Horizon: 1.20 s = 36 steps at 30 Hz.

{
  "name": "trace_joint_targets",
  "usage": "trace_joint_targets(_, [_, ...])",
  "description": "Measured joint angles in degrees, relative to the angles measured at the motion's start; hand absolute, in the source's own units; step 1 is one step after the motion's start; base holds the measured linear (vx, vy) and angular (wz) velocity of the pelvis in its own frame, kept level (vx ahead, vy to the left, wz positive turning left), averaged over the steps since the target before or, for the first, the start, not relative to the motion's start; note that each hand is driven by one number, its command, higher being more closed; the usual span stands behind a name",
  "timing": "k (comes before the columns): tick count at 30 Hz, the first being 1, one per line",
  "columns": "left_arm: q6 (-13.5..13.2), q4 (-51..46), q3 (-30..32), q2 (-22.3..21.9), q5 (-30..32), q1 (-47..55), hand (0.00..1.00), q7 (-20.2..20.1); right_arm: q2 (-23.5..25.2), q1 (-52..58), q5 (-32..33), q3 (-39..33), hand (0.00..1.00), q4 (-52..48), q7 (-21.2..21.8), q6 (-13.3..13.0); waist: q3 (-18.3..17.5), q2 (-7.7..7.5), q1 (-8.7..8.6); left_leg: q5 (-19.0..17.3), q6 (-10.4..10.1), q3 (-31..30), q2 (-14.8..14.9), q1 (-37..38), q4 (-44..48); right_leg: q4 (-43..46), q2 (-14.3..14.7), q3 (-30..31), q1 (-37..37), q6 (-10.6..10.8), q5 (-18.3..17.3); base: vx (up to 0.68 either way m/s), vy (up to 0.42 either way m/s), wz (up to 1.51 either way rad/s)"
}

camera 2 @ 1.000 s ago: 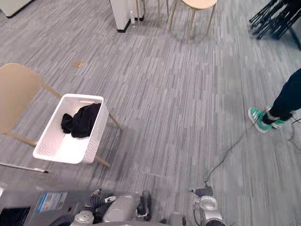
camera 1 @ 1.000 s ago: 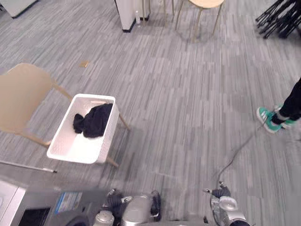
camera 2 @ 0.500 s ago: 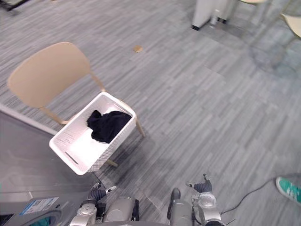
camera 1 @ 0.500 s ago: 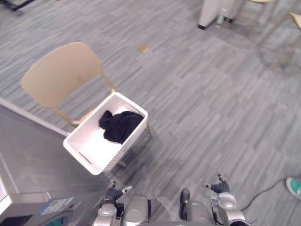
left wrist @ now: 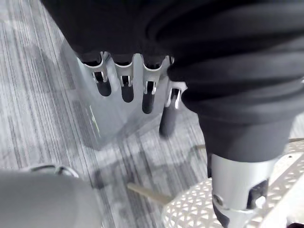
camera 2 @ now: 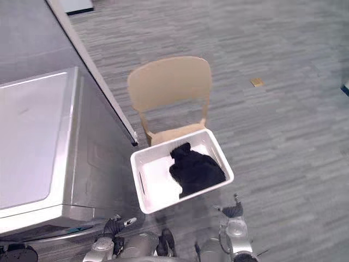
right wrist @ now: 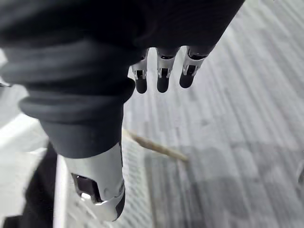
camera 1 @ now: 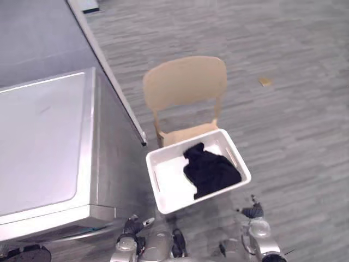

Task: Pick up the laundry basket with both hands and put the clothes into the washing machine.

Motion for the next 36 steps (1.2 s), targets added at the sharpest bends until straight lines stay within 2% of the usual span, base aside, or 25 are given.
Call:
trace_joint_targets(2, [0.0, -0.1, 0.1, 0.2, 0.0, 0.0, 0.0, 0.2, -3.1, -0.1, 0.9, -3.0, 0.0, -0.2, -0.2, -0.6, -0.2, -0.63, -0.06, 0.2, -0.9, -2.9, -0.3, 0.4, 0.1, -10.5, 4.2, 6.6, -1.8, 1.1, 0.8, 0.22, -0.119, 1.11])
trace_joint_targets(3, [-0.1, -0.1, 0.2, 1.2, 0.2, 0.2, 0.0, 0.3, -3.1, 1.3, 0.9, -5.2, 0.0, -1.7, -0.5, -0.6, -0.8, -2.79, -0.22, 0.4, -2.5, -4.9, -1.9, 0.5, 0.1, -20.2, 4.4, 9.7, -1.7, 0.3, 8.3, 0.24, -0.171, 1.21])
trace_joint_targets(4, [0.1, 0.5, 1.2, 0.7, 0.3, 0.1, 0.0, 0.3, -3.4, 2.1, 0.9, -6.5, 0.0, -2.1, -0.5, -0.7, -0.9, -2.33, -0.9, -0.1, -3.5, -7.1, -1.4, 1.2, -0.3, -19.5, 4.8, 8.3, -1.3, -0.3, 9.3, 0.29, -0.198, 0.99])
trace_joint_targets(5, [0.0, 0.3, 2.6, 0.7, 0.3, 1.2, 0.0, 0.4, -2.5, 2.3, 0.8, -7.0, 0.0, -3.0, -0.3, -0.7, -2.2, -1.72, -0.71, 0.6, -4.7, -8.1, 0.1, 1.5, -2.2, -22.5, 5.7, 7.1, 0.4, -0.9, 9.7, 0.3, -0.213, 0.51])
trace_joint_targets(8, [0.1, 0.3, 4.1, 0.1, 0.3, 1.8, 0.0, 0.4, -0.5, 3.6, 0.2, -7.1, 0.0, -6.3, 0.1, -0.8, -2.9, -0.57, 0.06, 1.7, -6.6, -8.2, 2.2, 3.5, -5.6, -27.4, 7.9, 6.5, 3.1, -2.5, 11.6, 0.18, -0.14, -0.06])
trace_joint_targets(11, [0.1, 0.3, 4.3, -0.5, 0.3, 2.4, 0.0, 0.3, 0.1, 7.2, -0.7, -7.6, 0.0, -9.5, 0.3, -0.6, -3.3, -0.17, 0.06, 2.7, -8.0, -8.5, 2.6, 6.5, -7.3, -29.8, 8.3, 5.7, 6.8, -2.5, 11.6, 0.13, -0.089, 0.04])
trace_joint_targets(16, [0.2, 0.9, 4.4, -0.4, 0.4, 3.0, 0.0, 0.1, 0.2, 11.7, -4.3, -7.5, 0.0, -16.1, 1.8, -0.7, -4.7, 0.26, -0.08, 2.8, -8.0, -9.0, 2.3, 7.4, -7.7, -33.8, 8.0, 5.1, 9.7, -2.2, 13.1, 0.05, 0.023, 0.06])
trace_joint_targets(20, [0.2, 0.9, 4.2, -0.1, 0.5, 2.9, 0.0, -1.0, 0.0, 11.7, -6.3, -5.3, 0.0, -18.4, 4.0, -1.8, -5.0, -0.2, 0.15, 3.0, -7.7, -10.2, 1.7, 7.0, -7.4, -36.9, 7.6, 3.6, 11.6, -1.9, 14.9, -0.03, 0.039, 0.18])
trace_joint_targets(22, [0.1, 0.9, 3.8, 0.3, 0.6, 3.0, 0.0, -1.7, -0.4, 11.6, -7.2, -1.2, 0.0, -20.0, 5.8, -2.6, -5.5, -1.0, 0.19, 4.0, -7.7, -11.2, 0.9, 6.5, -7.3, -37.6, 6.7, 2.7, 12.0, -1.8, 15.3, -0.07, 0.016, 0.33])
trace_joint_targets(23, [0.1, 0.9, 3.7, 0.4, 0.7, 2.9, 0.0, -2.2, -1.5, 11.0, -8.1, 2.0, 0.0, -20.2, 7.2, -3.6, -5.5, -1.05, 0.18, 4.1, -7.5, -12.5, 0.8, 6.1, -7.3, -38.3, 6.6, 1.4, 12.6, -1.8, 15.7, -0.09, -0.006, 0.39])
trace_joint_targets(28, [-0.6, 1.0, 3.5, 1.3, 0.7, 2.9, 0.0, -2.1, -3.3, 8.1, -10.8, 9.9, 0.0, -20.0, 10.2, -4.8, -5.5, -1.02, 0.76, 4.9, -6.9, -16.4, 0.7, 4.7, -8.5, -40.3, 6.7, -2.5, 13.3, -2.3, 17.6, -0.11, -0.019, 0.46])
trace_joint_targets(30, [-0.9, 1.1, 3.3, 2.1, 1.0, 2.9, 0.0, -2.1, -3.9, 7.1, -12.0, 13.0, 0.0, -20.0, 11.1, -5.1, -5.6, -1.12, 1.96, 6.1, -7.1, -17.0, 0.6, 4.7, -9.9, -41.3, 6.7, -3.1, 13.4, -2.5, 18.4, -0.17, -0.042, 0.32])
trace_joint_targets(34, [-1.0, 2.5, 3.1, 3.0, 2.5, 4.6, 0.0, -2.1, -4.7, 4.2, -15.1, 19.0, 0.0, -16.6, 12.3, -5.9, -5.3, -1.0, 2.27, 7.1, -7.6, -20.0, 0.5, 3.6, -11.7, -41.4, 6.5, -6.5, 13.6, -3.0, 18.9, -0.18, -0.044, 0.43])
trace_joint_targets(35, [-1.0, 2.8, 3.1, 3.0, 2.5, 5.3, 0.0, -2.1, -5.4, 3.3, -16.1, 20.7, 0.0, -14.7, 12.4, -5.9, -5.2, -0.84, 3.36, 7.2, -8.2, -20.8, 0.4, 3.1, -11.7, -41.2, 6.4, -7.5, 13.5, -2.9, 18.8, -0.19, -0.049, 0.33])
trace_joint_targets(36, [-1.0, 2.9, 3.0, 3.0, 2.5, 5.3, 0.0, -2.1, -5.9, 3.1, -16.3, 21.2, 0.0, -13.9, 12.4, -5.9, -5.0, -0.82, 3.42, 7.3, -8.5, -21.0, 0.4, 2.9, -11.7, -41.1, 6.3, -7.7, 13.3, -3.0, 18.8, -0.15, -0.033, 0.35])
